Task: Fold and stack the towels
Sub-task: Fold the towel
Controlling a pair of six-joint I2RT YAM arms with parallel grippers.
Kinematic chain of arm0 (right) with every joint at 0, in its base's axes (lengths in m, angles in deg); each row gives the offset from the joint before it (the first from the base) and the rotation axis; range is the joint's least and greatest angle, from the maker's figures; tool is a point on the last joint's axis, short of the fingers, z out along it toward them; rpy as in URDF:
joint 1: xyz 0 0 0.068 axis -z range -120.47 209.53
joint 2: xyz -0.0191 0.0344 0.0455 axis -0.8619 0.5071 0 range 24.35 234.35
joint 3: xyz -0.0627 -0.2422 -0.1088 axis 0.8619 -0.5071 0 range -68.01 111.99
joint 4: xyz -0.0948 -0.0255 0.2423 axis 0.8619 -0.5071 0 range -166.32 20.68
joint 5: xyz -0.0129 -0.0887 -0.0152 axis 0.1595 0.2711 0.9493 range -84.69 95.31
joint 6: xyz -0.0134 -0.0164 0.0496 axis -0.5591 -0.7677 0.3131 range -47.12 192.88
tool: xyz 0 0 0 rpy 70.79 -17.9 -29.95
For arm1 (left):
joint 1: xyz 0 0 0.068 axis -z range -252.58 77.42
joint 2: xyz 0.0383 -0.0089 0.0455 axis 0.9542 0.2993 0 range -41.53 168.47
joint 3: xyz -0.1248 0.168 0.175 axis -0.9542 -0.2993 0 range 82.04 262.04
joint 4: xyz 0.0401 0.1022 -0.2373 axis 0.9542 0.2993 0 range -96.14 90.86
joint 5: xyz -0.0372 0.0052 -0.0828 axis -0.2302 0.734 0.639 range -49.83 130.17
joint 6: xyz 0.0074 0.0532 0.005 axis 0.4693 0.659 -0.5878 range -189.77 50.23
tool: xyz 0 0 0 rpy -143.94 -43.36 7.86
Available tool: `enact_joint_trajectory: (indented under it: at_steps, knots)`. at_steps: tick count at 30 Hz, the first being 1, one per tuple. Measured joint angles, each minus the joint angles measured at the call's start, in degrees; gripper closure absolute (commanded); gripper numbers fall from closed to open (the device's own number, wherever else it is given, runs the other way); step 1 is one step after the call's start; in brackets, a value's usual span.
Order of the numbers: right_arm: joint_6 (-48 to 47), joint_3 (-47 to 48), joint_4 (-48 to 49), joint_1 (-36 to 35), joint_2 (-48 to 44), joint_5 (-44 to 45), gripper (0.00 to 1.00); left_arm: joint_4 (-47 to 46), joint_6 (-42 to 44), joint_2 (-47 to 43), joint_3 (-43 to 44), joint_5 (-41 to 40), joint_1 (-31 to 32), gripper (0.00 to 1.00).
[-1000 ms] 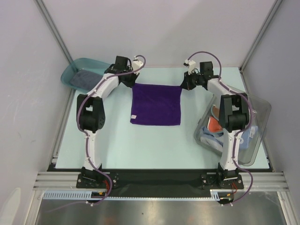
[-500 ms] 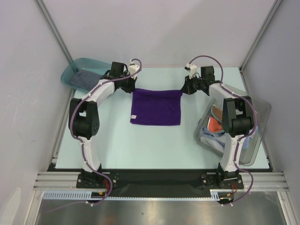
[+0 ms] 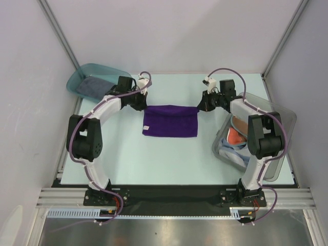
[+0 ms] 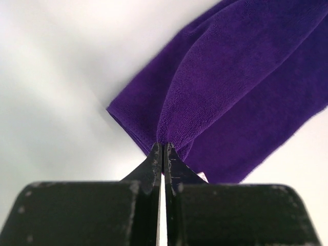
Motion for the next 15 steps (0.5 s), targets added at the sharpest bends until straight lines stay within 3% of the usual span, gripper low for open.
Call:
enact_joint_trajectory:
  at_steps: [15]
  knots:
    - [1.53,-12.76,-1.81,-2.23,-10.82,0.59,1.0,-0.83,-4.02,-12.04,-14.03,3.72,-0.02,1.0]
